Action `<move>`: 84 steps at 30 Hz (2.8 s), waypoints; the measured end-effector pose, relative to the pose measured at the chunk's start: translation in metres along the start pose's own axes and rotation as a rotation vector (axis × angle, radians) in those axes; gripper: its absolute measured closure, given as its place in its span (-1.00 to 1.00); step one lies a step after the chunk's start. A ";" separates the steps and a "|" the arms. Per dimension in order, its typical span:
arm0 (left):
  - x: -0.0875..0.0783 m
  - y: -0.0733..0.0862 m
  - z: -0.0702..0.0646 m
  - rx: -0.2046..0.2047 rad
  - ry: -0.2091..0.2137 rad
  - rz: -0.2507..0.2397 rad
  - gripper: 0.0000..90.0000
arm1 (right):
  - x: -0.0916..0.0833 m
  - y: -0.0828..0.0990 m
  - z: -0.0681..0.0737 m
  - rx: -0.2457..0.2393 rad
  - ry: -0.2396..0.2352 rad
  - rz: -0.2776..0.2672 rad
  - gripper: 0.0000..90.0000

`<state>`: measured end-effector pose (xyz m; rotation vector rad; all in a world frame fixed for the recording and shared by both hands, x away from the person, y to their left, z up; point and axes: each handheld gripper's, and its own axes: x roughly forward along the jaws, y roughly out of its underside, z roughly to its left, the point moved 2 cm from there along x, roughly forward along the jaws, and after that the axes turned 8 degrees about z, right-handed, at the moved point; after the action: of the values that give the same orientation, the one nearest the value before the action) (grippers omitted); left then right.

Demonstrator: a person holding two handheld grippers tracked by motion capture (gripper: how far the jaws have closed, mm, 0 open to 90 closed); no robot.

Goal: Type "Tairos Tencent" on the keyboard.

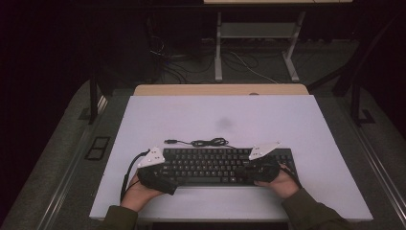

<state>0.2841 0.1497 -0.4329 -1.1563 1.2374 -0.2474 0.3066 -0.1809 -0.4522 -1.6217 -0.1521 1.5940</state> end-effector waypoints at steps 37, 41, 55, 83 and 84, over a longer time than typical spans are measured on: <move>0.031 -0.027 0.011 -0.031 -0.003 0.029 0.05 | 0.000 0.000 0.002 -0.001 0.018 0.000 0.99; 0.034 -0.029 0.011 -0.025 -0.011 0.059 0.22 | 0.000 0.001 0.002 0.001 0.019 -0.001 0.99; 0.049 -0.038 0.011 -0.038 -0.005 0.111 0.81 | 0.000 0.000 0.002 0.000 0.022 -0.001 0.99; 0.066 -0.038 0.013 -0.015 -0.011 0.236 0.98 | 0.000 0.001 0.002 0.002 0.019 -0.003 0.99; 0.066 -0.038 0.013 -0.016 -0.013 0.236 0.98 | 0.000 0.001 0.002 0.002 0.019 -0.003 0.99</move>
<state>0.3359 0.0937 -0.4441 -1.0126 1.3532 -0.0538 0.3044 -0.1804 -0.4525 -1.6335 -0.1424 1.5757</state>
